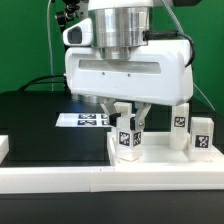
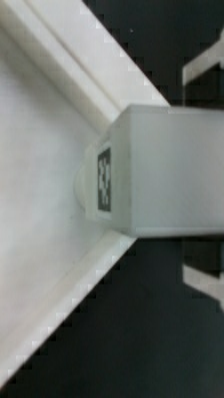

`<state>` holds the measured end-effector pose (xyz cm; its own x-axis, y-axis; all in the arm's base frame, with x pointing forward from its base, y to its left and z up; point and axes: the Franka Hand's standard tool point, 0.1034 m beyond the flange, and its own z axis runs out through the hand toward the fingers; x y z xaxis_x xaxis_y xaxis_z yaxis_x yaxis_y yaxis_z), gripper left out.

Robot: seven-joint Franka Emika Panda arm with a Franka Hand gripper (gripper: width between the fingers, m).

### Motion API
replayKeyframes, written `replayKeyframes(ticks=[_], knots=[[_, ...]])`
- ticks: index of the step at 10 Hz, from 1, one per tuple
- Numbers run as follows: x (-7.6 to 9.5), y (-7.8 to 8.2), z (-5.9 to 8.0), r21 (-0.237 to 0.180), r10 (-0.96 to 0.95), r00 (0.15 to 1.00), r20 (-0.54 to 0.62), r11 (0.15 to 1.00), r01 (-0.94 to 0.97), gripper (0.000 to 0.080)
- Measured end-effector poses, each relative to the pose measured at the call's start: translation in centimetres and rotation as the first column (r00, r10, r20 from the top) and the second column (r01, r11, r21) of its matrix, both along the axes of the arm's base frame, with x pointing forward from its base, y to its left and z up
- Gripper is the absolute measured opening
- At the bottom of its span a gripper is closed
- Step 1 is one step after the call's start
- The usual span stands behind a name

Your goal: Assemble square table

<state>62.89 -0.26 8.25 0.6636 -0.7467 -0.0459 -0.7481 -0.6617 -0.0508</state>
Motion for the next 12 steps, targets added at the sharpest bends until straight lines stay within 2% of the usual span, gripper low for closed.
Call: replayKeyframes(ticks=[4,6,9,12], knots=[[-0.14,-0.11,-0.1,-0.001,-0.33,0.944,-0.014,0.944,0.33,0.0288],[-0.19,-0.21,-0.15,0.003,-0.49,0.871,-0.025,0.872,0.49,0.029],[-0.29,-0.28,-0.2,0.006,-0.686,0.726,-0.047,0.727,0.687,0.029],[-0.32,0.0,-0.15,-0.008,-0.862,0.503,-0.067,0.505,0.863,0.029]])
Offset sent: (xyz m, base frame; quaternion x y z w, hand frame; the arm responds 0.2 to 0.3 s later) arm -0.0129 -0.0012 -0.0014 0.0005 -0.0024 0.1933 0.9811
